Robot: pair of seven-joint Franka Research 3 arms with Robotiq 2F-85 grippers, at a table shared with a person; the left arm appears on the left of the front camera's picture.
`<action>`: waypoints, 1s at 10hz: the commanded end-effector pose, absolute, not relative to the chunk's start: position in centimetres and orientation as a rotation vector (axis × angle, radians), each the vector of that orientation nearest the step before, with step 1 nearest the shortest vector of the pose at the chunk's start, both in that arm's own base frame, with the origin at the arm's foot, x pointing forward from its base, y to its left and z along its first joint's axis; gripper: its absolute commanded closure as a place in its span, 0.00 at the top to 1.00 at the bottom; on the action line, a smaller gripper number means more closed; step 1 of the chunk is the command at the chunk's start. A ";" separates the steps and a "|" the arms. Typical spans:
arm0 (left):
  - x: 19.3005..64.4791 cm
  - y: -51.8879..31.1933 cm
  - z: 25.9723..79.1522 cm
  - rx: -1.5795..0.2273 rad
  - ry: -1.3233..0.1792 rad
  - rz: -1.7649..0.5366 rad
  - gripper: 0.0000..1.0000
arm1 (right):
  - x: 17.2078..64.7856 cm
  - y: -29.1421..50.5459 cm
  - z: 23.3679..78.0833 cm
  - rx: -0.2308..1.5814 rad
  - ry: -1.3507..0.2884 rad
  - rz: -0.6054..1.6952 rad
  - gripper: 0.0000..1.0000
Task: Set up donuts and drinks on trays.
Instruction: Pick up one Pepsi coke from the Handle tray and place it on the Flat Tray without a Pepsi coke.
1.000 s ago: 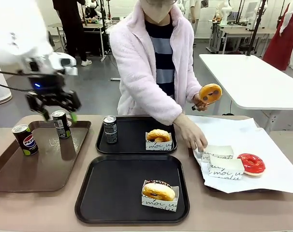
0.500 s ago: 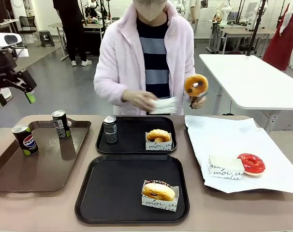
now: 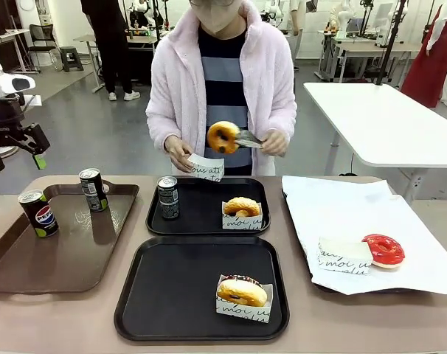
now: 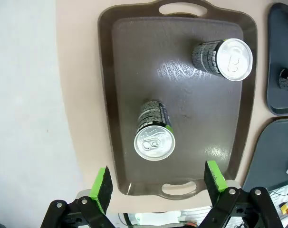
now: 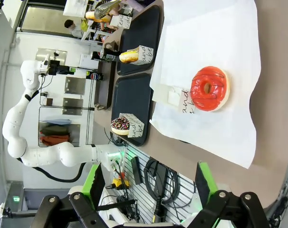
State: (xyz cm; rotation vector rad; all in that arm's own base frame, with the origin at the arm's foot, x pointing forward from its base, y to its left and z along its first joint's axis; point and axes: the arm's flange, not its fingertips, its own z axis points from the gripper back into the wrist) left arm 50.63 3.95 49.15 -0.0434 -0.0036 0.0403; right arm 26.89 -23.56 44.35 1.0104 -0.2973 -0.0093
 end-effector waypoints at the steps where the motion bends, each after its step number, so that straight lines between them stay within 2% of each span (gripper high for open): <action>1: 50.6 3.6 49.1 -0.059 0.002 0.047 1.00 | 26.9 -23.6 44.4 1.024 -0.309 -0.001 1.00; 6: 50.6 3.8 49.0 -0.045 -0.001 0.039 1.00 | 26.9 -23.6 44.4 1.024 -0.309 -0.001 1.00; 10: 49.7 5.9 45.4 -0.051 -0.033 -0.028 1.00 | 26.9 -23.6 44.4 1.024 -0.309 -0.001 1.00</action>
